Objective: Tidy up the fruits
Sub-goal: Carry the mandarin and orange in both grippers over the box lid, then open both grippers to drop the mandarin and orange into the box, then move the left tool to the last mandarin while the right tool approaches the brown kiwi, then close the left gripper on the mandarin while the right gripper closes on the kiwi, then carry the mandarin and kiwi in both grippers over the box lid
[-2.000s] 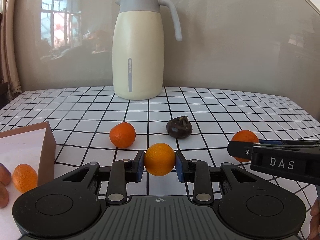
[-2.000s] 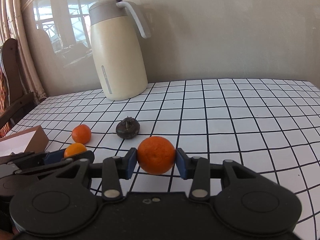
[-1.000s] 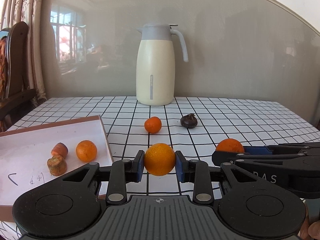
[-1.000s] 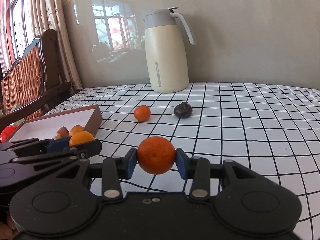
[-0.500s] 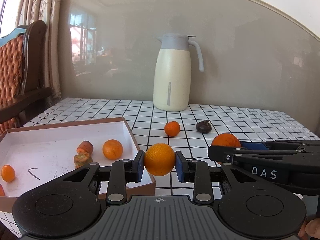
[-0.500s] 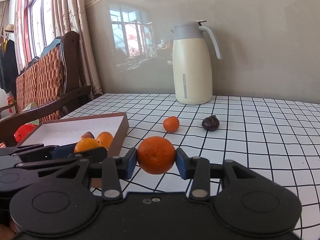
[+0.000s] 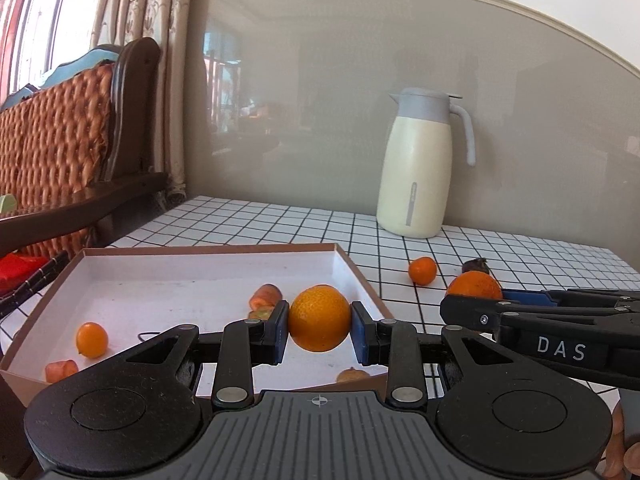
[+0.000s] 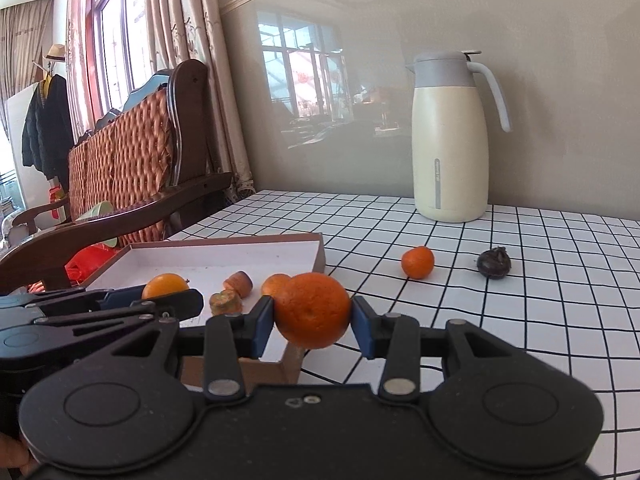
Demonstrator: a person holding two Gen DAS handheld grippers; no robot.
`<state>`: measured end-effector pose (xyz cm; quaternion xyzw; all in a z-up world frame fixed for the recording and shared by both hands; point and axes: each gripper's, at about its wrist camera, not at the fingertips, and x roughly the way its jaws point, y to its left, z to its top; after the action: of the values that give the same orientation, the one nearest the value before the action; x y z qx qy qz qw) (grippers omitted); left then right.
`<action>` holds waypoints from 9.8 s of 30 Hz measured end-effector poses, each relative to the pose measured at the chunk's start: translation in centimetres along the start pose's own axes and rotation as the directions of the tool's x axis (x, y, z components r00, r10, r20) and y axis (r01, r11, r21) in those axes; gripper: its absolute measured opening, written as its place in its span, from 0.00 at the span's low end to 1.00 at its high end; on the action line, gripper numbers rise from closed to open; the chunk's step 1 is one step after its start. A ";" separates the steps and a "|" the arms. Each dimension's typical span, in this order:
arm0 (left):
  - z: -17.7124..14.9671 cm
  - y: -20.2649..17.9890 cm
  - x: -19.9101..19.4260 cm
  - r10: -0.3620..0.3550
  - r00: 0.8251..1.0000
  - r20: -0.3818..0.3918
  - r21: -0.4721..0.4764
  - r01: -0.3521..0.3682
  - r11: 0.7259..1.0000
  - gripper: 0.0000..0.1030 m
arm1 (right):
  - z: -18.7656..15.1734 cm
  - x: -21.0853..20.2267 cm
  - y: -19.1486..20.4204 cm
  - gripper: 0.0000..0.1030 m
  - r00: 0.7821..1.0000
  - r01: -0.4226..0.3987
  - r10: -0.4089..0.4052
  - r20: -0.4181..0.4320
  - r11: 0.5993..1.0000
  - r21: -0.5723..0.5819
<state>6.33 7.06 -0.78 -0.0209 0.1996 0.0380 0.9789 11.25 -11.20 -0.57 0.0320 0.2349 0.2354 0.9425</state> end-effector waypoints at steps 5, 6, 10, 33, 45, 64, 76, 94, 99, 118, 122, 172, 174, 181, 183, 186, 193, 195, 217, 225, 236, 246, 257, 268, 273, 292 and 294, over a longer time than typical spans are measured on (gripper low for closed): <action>-0.2 2.5 -0.5 0.055 0.998 0.004 -0.027 -0.055 0.998 0.31 | 0.2 1.0 1.7 0.32 0.999 -0.034 0.034 -0.001 0.999 -0.009; -0.2 3.0 -0.5 0.066 0.998 0.004 -0.035 -0.065 0.997 0.31 | 0.3 1.3 1.9 0.32 0.999 -0.039 0.039 -0.002 0.999 -0.011; -0.3 4.9 -0.6 0.104 0.995 0.003 -0.057 -0.103 0.993 0.31 | 0.3 2.2 3.2 0.32 0.998 -0.058 0.058 -0.009 0.998 -0.022; -0.4 12.3 -0.2 0.243 0.970 -0.001 -0.133 -0.241 0.961 0.31 | 0.8 5.5 7.1 0.33 0.998 -0.068 0.068 -0.001 0.996 -0.050; 0.4 14.0 1.2 0.257 0.966 -0.001 -0.136 -0.255 0.957 0.32 | 1.1 6.8 6.8 0.33 1.000 -0.026 0.026 0.003 0.999 -0.030; 1.3 15.1 5.1 0.272 0.962 -0.015 -0.135 -0.271 0.953 0.32 | 2.6 9.9 6.1 0.33 1.000 0.027 -0.027 0.011 0.999 -0.022; 1.4 15.9 6.8 0.275 0.961 -0.041 -0.153 -0.278 0.948 0.32 | 2.8 11.8 5.9 0.34 0.998 0.054 -0.054 -0.009 0.998 -0.027; 2.3 14.7 3.8 0.344 0.938 0.038 -0.150 -0.335 0.930 1.00 | 4.0 5.8 4.1 0.94 0.969 0.005 -0.014 0.246 0.999 0.034; 2.1 14.2 3.4 0.342 0.939 0.037 -0.148 -0.334 0.931 1.00 | 3.7 5.4 4.4 0.94 0.971 0.005 -0.009 0.238 1.000 0.018; 2.5 10.1 3.4 0.313 0.946 0.078 -0.088 -0.306 0.948 1.00 | 3.4 3.2 1.7 0.94 0.973 0.046 -0.050 0.227 0.999 0.024; 2.8 8.4 3.6 0.291 0.952 0.090 -0.062 -0.286 0.956 1.00 | 3.3 2.6 0.8 0.94 0.973 0.065 -0.068 0.220 0.998 0.023; 1.1 -13.7 10.9 -0.084 0.990 -0.118 0.125 0.098 0.987 1.00 | 0.1 -1.5 -15.5 0.91 0.909 0.416 -0.407 -0.085 0.892 0.178; 1.1 -14.0 11.5 -0.079 0.989 -0.124 0.128 0.095 0.987 1.00 | 0.0 -1.1 -15.7 0.88 0.910 0.415 -0.405 -0.091 0.894 0.170; 1.4 -14.6 13.7 -0.070 0.988 -0.137 0.127 0.087 0.988 1.00 | 0.1 0.9 -16.5 0.73 0.932 0.361 -0.346 -0.106 0.913 0.190; 1.6 -14.7 14.3 -0.066 0.989 -0.134 0.125 0.083 0.989 0.97 | 0.3 1.7 -16.8 0.70 0.938 0.343 -0.326 -0.117 0.919 0.193; 2.0 -14.4 15.4 -0.065 0.987 -0.145 0.106 0.080 0.991 0.85 | 0.6 2.8 -17.5 0.67 0.948 0.314 -0.294 -0.122 0.924 0.218; 2.7 -14.3 18.2 -0.067 0.985 -0.161 0.083 0.081 0.993 0.79 | 2.0 5.9 -18.6 0.56 0.960 0.270 -0.245 -0.132 0.936 0.224; 2.9 -14.4 18.7 -0.080 0.983 -0.166 0.074 0.093 0.993 0.72 | 2.3 7.0 -18.5 0.49 0.964 0.254 -0.228 -0.138 0.943 0.217; 2.3 -15.5 21.5 -0.024 0.983 -0.181 0.094 0.042 0.995 0.70 | 3.8 13.0 -19.3 0.38 0.963 0.217 -0.176 -0.202 0.955 0.201; 2.6 -15.7 22.5 -0.031 0.980 -0.196 0.090 0.049 0.995 0.44 | 3.6 13.9 -19.3 0.32 0.959 0.221 -0.177 -0.221 0.955 0.195; 2.5 -15.5 23.0 -0.055 0.973 -0.224 0.076 0.074 0.994 0.37 | 3.5 13.6 -19.4 0.33 0.953 0.242 -0.198 -0.229 0.953 0.180; 2.0 -15.2 21.3 -0.079 0.975 -0.207 0.070 0.096 0.993 0.36 | 2.5 11.0 -20.3 0.32 0.954 0.263 -0.218 -0.208 0.939 0.222; 0.4 -15.7 17.5 -0.116 0.966 -0.233 0.131 0.150 0.980 0.36 | 1.4 7.7 -18.5 0.32 0.945 0.269 -0.225 -0.236 0.946 0.178; 0.4 -15.5 17.3 -0.115 0.965 -0.234 0.129 0.148 0.981 0.36 | 0.8 8.0 -17.3 0.32 0.938 0.293 -0.262 -0.228 0.950 0.110; 0.4 -15.3 16.4 -0.135 0.968 -0.213 0.116 0.162 0.980 0.36 | 1.1 7.0 -16.7 0.32 0.944 0.293 -0.271 -0.188 0.951 0.101; 1.8 -8.5 5.4 -0.115 0.992 -0.051 0.110 0.120 0.987 0.36 | 2.7 1.1 -9.7 0.32 0.992 0.129 -0.127 -0.026 0.983 0.132; 1.6 -7.2 4.7 -0.093 0.994 -0.048 0.101 0.098 0.990 0.36 | 2.6 1.4 -8.3 0.33 0.995 0.100 -0.097 -0.029 0.987 0.123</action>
<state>11.83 0.24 -0.99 0.0193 0.2213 -0.0197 0.9748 17.07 -17.83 -0.31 0.0763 0.2612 0.1738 0.9464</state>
